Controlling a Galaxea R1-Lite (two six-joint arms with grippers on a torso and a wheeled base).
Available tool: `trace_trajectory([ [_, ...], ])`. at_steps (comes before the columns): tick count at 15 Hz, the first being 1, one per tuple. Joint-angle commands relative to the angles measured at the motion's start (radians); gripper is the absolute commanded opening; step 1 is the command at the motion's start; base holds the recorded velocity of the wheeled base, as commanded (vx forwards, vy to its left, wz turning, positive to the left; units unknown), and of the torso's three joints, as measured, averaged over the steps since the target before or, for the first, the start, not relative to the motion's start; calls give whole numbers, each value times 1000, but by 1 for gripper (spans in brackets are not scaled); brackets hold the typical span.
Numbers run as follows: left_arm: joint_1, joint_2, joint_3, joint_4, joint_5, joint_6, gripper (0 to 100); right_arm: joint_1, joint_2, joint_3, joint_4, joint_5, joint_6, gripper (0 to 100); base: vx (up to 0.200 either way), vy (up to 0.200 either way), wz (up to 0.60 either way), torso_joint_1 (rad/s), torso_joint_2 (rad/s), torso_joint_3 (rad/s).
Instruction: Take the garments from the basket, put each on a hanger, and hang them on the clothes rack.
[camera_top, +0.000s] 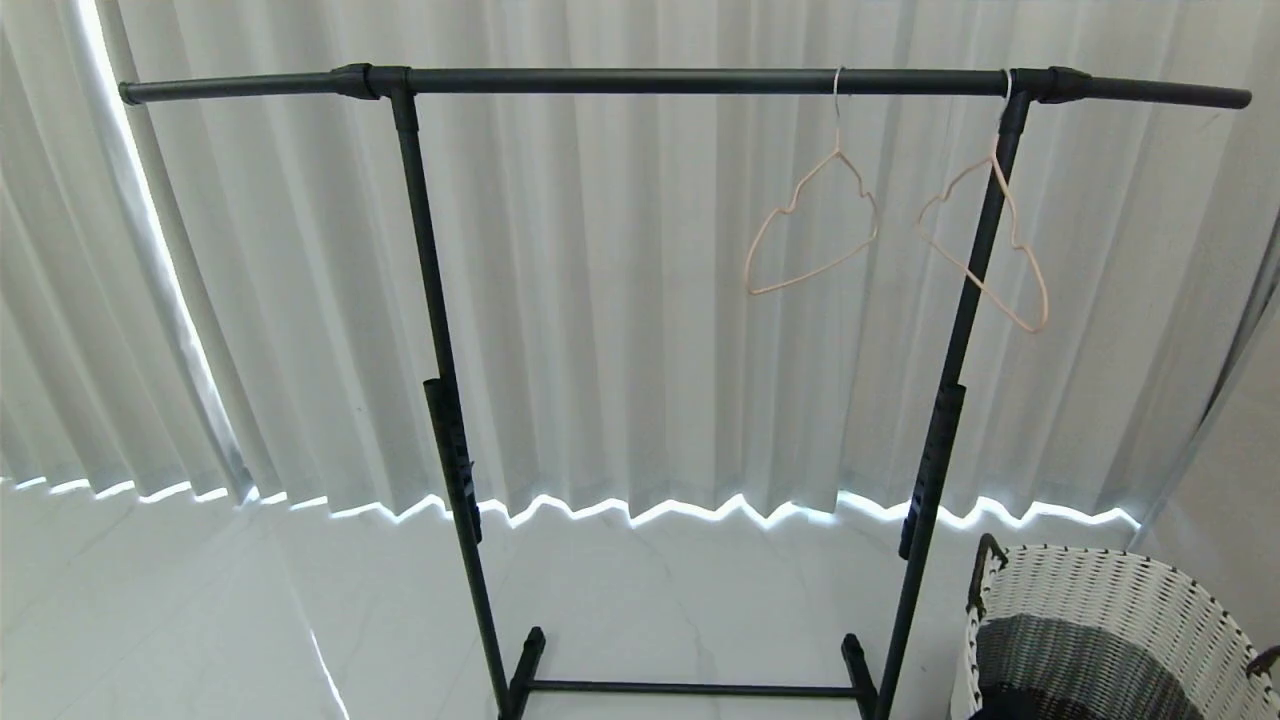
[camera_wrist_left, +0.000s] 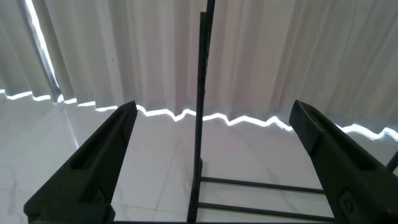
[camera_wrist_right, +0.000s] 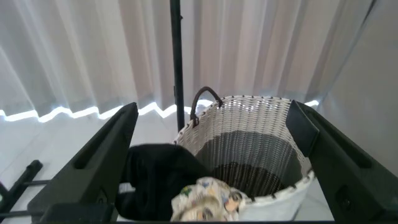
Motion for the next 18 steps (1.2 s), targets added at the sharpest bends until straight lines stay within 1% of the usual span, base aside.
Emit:
trace_trajectory([
  [1,0,2,0,0,0,-1,100,0,0,1,0,0,0,100,-200,0,0,-2,-2,7],
  [4,0,2,0,0,0,1,100,0,0,0,0,0,0,100,-200,0,0,1,2,5],
  [12,0,0,0,-1,0,-10,100,0,0,0,0,0,0,100,0,0,0,0,0,0],
  [15,0,0,0,-1,0,-14,100,0,2,0,0,4,-35,100,0,0,0,0,0,0],
  [18,3,0,0,-1,2,-24,100,0,0,1,-2,3,-35,100,0,0,0,0,0,0],
])
